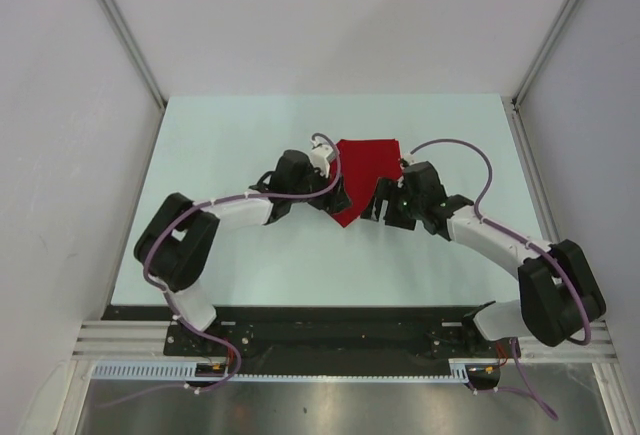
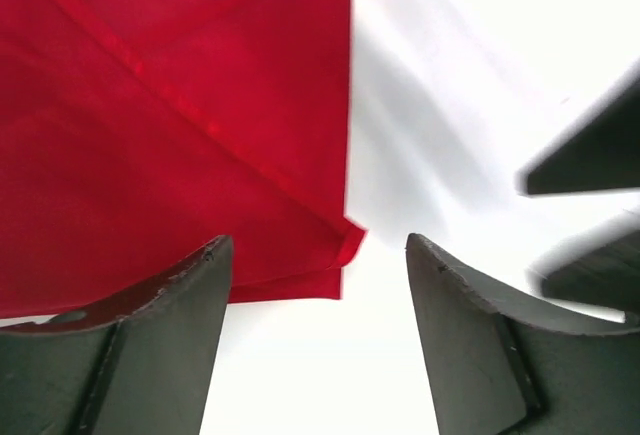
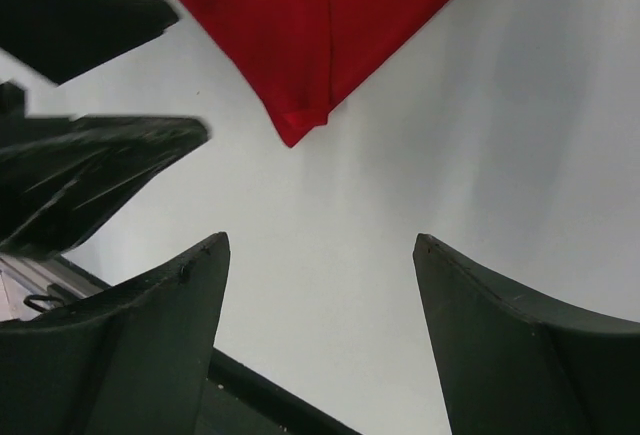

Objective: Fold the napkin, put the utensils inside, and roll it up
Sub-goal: Fold the napkin, then roll the napkin with the utensil

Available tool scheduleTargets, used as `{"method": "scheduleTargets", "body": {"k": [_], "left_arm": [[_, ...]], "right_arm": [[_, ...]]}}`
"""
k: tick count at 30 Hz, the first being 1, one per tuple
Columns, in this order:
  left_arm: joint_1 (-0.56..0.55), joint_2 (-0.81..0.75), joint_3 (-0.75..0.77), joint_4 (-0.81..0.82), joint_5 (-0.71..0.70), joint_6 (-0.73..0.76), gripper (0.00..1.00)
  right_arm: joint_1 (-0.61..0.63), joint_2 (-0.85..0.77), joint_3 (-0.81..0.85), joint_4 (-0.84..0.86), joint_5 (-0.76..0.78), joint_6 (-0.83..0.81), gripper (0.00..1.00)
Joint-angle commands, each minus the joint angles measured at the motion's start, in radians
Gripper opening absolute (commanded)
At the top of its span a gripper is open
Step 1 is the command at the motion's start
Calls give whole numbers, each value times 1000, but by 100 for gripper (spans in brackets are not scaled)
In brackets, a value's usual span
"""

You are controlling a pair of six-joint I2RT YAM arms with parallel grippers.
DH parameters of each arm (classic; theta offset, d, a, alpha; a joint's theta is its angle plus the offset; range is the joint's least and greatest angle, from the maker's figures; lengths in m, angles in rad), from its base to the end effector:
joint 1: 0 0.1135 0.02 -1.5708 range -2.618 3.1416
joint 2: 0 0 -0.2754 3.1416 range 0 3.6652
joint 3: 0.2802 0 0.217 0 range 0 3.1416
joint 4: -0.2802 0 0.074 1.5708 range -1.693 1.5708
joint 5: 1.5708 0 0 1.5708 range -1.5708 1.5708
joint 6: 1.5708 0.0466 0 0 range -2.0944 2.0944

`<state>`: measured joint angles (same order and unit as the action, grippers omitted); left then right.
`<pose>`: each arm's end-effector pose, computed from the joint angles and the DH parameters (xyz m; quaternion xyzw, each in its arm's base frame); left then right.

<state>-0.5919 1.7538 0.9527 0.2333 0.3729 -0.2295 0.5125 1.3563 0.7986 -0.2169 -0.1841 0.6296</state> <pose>0.2871 -0.2135 0.2132 0.2429 0.8315 -0.3376 0.3682 0.2187 0.1328 0.2393 0.0181 0.9184 0.2799 0.2790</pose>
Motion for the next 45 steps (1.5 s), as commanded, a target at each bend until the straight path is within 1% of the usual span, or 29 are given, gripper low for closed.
{"method": "scheduleTargets", "body": {"k": [1, 4, 5, 7, 9, 10, 12, 13, 15, 19, 21, 23, 26, 27, 31, 35, 45], "left_arm": [[21, -102, 18, 6, 30, -22, 76], [52, -105, 23, 8, -8, -37, 77], [72, -91, 44, -20, -55, -36, 77], [98, -67, 70, -44, -92, -37, 77], [145, -44, 83, -28, -117, -65, 77], [183, -39, 80, -9, -115, -77, 77], [220, -7, 77, 33, -97, -120, 77], [254, 10, 83, 37, -85, -129, 77], [282, 62, 110, 41, -42, -152, 75], [323, 127, 126, 78, 3, -166, 71], [330, 154, 135, 96, 44, -182, 67], [333, 180, 139, 103, 75, -189, 63], [336, 182, 118, 101, 55, -189, 60], [337, 182, 110, 106, 52, -189, 57], [343, 202, 90, 121, 57, -206, 53], [343, 227, 84, 130, 72, -218, 45], [342, 193, 11, 155, 69, -234, 42]], "right_arm": [[-58, 53, -3, 93, -44, 21, 80], [-112, 110, 10, 120, -61, 12, 79], [-144, 127, 14, 128, -72, 10, 79], [-169, 164, 27, 154, -92, 5, 77], [-207, 222, 53, 171, -103, -2, 76], [-218, 243, 63, 175, -103, -5, 72], [-244, 311, 106, 178, -112, -14, 67], [-252, 335, 123, 182, -114, -18, 65], [-270, 391, 155, 198, -121, -15, 63], [-287, 451, 201, 206, -141, 1, 63], [-287, 467, 215, 206, -146, 2, 63], [-289, 474, 220, 206, -147, 1, 63], [-292, 471, 220, 197, -147, -4, 64], [-295, 469, 218, 197, -146, -7, 64], [-304, 463, 206, 192, -155, -14, 65], [-313, 449, 203, 186, -158, -19, 66], [-322, 403, 194, 166, -156, -33, 66]]}}
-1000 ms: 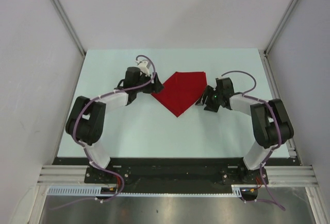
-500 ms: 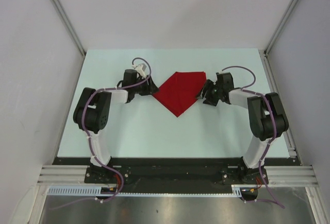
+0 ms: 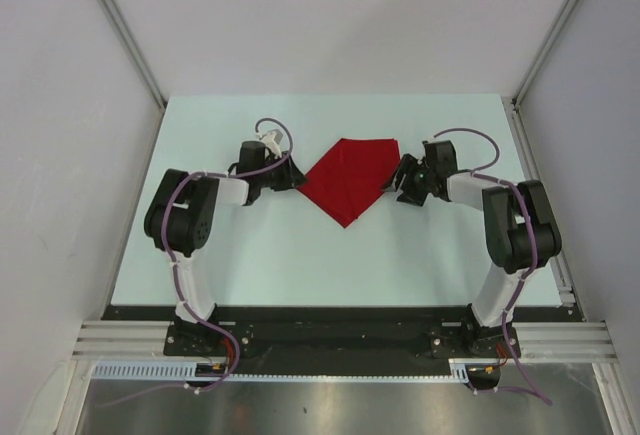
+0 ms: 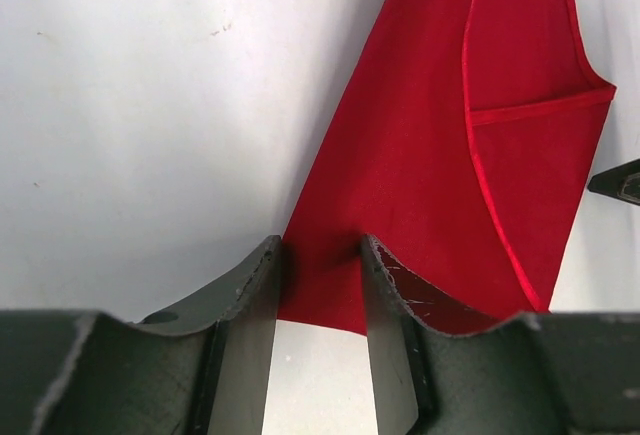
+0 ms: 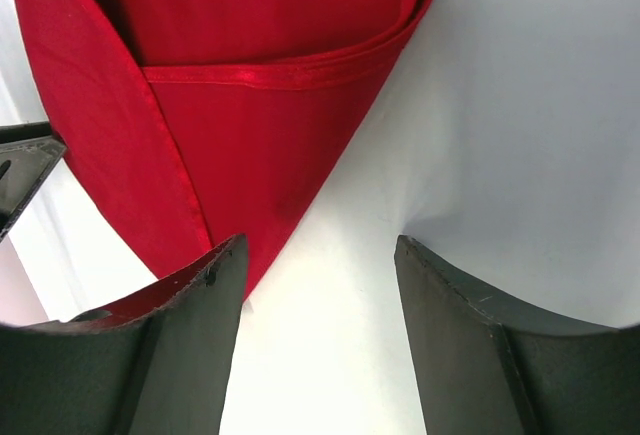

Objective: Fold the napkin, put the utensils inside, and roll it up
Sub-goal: Roll the napkin with the utensil

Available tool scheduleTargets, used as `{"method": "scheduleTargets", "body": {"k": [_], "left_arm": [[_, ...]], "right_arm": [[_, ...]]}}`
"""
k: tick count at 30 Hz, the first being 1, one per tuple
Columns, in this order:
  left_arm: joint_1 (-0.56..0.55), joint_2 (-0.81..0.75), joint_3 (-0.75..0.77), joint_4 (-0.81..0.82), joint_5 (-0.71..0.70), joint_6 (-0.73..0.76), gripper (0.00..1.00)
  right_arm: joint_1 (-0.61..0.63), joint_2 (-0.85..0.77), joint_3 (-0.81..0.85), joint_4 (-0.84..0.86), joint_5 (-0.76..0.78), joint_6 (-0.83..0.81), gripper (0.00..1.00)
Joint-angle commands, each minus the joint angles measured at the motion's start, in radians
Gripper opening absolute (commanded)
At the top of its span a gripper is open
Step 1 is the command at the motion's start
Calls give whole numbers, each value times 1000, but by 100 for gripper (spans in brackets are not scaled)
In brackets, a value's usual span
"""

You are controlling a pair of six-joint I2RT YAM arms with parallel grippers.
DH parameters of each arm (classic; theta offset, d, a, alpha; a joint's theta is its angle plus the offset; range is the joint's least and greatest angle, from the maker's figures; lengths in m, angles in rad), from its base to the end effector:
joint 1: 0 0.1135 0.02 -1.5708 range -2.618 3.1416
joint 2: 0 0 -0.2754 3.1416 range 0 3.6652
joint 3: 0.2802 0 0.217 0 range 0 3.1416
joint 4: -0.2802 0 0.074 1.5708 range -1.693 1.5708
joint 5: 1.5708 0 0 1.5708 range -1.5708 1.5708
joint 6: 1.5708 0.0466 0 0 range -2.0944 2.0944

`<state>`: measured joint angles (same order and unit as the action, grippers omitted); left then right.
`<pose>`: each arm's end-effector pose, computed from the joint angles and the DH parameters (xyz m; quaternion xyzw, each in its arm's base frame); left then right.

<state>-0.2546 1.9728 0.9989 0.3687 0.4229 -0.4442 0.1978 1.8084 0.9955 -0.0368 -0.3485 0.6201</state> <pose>0.3730 -0.1168 0.1619 0.0150 0.8713 -0.3301 0.3629 0.3396 0.0843 0.1825 0.1333 0.9139 0.2870 0.2543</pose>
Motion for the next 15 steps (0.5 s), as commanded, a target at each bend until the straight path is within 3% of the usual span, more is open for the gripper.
{"method": "scheduleTargets", "body": {"k": [1, 4, 11, 15], "left_arm": [[6, -26, -49, 32, 20, -24, 42], [5, -25, -71, 55, 30, -30, 37], [6, -29, -103, 97, 71, -57, 0], [6, -55, -143, 127, 94, -105, 0]], "right_arm": [[-8, -52, -4, -14, 8, -25, 66], [-9, -66, -11, -15, 9, -23, 66], [-8, -92, -23, -25, 13, -28, 66], [-5, -121, -31, -32, 13, -48, 66]]}}
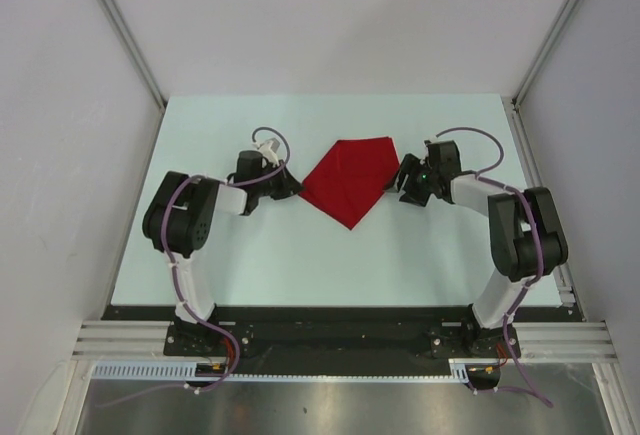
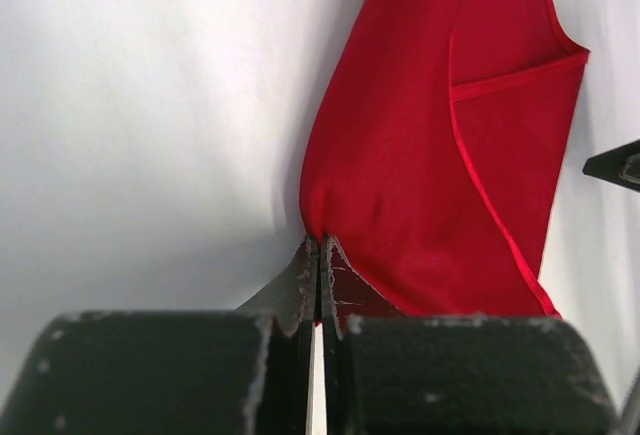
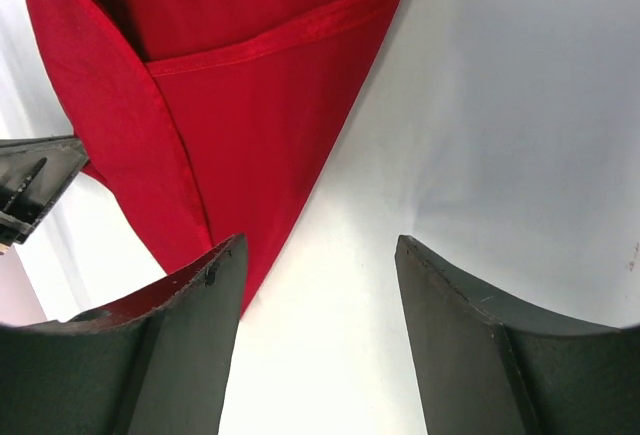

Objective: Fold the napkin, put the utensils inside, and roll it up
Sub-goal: Roll the napkin with the utensil

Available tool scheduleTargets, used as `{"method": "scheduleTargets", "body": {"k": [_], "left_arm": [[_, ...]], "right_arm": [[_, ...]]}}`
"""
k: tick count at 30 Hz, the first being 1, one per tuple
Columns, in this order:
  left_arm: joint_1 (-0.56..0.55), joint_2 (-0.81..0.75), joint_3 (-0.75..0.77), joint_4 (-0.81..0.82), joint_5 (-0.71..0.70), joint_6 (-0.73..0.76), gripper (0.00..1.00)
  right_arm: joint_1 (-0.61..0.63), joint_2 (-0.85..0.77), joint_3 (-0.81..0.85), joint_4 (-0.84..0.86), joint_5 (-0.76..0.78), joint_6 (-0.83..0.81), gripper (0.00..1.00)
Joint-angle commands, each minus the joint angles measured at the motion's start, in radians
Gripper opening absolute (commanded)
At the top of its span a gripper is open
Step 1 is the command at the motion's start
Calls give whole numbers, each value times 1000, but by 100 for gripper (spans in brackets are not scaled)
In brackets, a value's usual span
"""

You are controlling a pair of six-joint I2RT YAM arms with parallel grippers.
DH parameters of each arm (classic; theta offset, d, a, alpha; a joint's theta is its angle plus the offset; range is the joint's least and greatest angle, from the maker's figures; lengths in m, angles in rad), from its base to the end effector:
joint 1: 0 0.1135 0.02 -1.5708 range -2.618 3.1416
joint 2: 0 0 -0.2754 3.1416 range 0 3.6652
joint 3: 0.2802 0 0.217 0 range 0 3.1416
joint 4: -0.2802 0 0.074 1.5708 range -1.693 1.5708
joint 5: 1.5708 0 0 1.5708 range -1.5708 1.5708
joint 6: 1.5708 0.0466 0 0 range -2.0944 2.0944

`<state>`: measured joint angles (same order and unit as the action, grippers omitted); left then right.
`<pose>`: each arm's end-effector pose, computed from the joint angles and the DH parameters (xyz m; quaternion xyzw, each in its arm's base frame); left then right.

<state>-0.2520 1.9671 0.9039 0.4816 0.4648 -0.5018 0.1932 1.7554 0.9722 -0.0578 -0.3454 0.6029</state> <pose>0.3596 -0.1142 0.1509 0.0018 0.8634 -0.3585 0.3549 0.3299 0.0806 0.1918 0.1272 0.9135 0.2842 0.2618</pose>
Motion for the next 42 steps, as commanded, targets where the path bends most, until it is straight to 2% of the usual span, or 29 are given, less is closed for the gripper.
{"method": "scheduleTargets", "body": {"k": [1, 8, 11, 15, 19, 23, 26, 29, 30, 33, 38, 42], "left_arm": [[3, -57, -65, 15, 52, -59, 0], [3, -137, -164, -63, 37, -226, 0], [2, -174, -236, -43, 52, -273, 0], [0, -302, -347, -60, 16, -276, 0], [-3, -442, -398, -219, -55, -227, 0], [-7, -566, -442, -340, -123, -181, 0], [-7, -626, -477, -328, -120, -195, 0], [-7, -652, -487, -324, -95, -198, 28], [-7, -662, -491, -322, -97, -198, 49], [-7, -692, -513, -319, -117, -192, 69], [-7, -735, -522, -340, -149, -172, 75], [-7, -760, -511, -379, -166, -158, 77]], "right_arm": [[2, -82, -7, -19, 9, -44, 66], [64, -169, -46, -77, 71, -130, 67], [110, -210, -61, -108, 138, -172, 67], [247, -264, -98, -134, 212, -201, 68], [402, -330, -142, -108, 285, -213, 69], [583, -372, -165, -62, 454, -244, 71], [684, -355, -167, -27, 519, -253, 73], [709, -321, -161, -5, 519, -235, 73], [709, -320, -162, -1, 520, -233, 73], [703, -304, -171, 7, 514, -218, 73], [664, -278, -181, -39, 457, -172, 68], [692, -283, -214, -28, 454, -160, 61]]}}
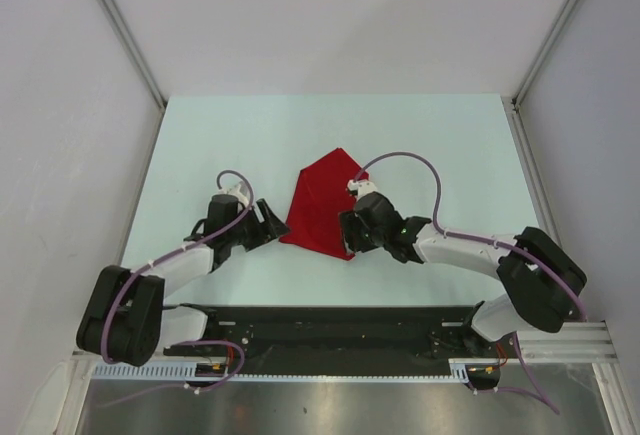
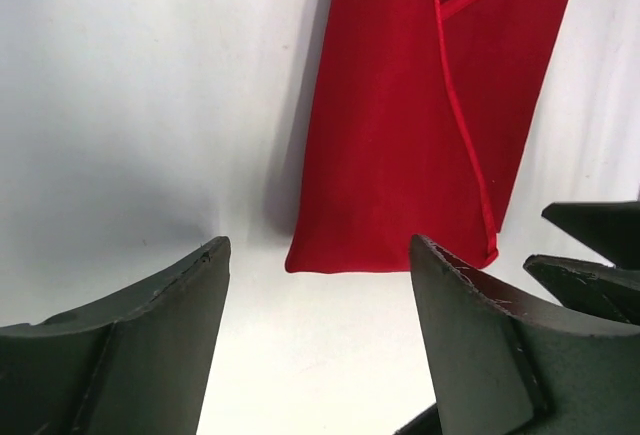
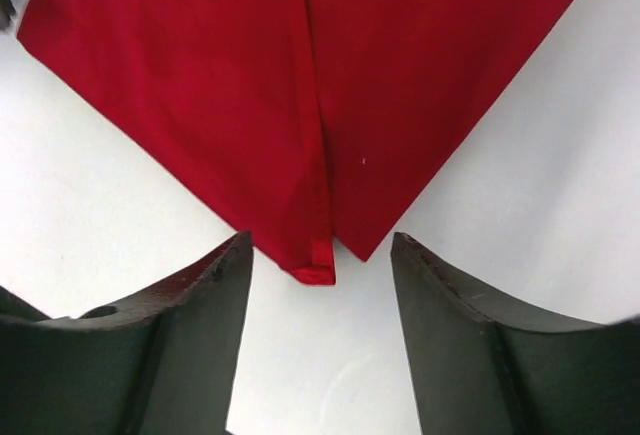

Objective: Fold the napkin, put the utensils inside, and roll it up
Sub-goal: Roll the napkin with the utensil

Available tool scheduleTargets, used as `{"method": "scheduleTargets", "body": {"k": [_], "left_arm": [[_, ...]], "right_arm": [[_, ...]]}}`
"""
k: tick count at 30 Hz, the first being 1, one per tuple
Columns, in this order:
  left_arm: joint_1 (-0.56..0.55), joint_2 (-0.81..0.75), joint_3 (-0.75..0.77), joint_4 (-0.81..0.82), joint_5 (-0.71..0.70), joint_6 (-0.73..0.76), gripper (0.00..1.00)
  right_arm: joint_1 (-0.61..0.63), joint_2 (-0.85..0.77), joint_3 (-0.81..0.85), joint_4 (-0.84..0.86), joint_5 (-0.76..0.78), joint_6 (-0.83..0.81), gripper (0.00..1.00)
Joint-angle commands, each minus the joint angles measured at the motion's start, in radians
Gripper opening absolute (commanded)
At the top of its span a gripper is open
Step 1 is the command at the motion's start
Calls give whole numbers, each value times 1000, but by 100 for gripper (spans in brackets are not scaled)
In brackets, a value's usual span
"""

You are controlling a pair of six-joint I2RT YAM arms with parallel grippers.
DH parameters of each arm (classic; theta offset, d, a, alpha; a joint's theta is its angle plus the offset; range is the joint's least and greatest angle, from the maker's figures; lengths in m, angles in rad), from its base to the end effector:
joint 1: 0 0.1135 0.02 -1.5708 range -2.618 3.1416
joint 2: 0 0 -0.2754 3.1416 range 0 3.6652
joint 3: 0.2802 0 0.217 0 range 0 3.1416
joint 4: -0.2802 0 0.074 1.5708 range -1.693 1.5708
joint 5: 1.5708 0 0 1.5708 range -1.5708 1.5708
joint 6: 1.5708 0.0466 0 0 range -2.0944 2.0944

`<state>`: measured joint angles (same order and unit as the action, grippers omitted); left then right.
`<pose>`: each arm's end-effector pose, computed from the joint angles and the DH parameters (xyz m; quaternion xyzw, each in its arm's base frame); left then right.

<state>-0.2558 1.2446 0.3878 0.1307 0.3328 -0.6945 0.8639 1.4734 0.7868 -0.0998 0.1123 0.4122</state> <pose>0.1915 -0.0658 0.1777 -0.1295 0.8927 -0.3193 0.2903 0.1842 0.2076 0.2167 -0.1857 0.9040 0.1856 0.3374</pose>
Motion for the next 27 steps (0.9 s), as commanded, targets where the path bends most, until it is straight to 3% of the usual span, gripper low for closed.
{"method": "scheduleTargets", "body": {"k": [1, 6, 15, 27], "left_arm": [[-3, -49, 6, -48, -34, 36, 77], [-3, -122, 37, -127, -57, 55, 79], [-2, -244, 258, -485, -100, 180, 85], [16, -215, 387, -560, -23, 268, 87]], "right_arm": [[23, 1, -34, 20, -22, 40, 60], [33, 42, -35, 57, -42, 65, 54], [44, 114, 8, 48, -77, 76, 50], [73, 146, 42, -8, -45, 96, 44]]}}
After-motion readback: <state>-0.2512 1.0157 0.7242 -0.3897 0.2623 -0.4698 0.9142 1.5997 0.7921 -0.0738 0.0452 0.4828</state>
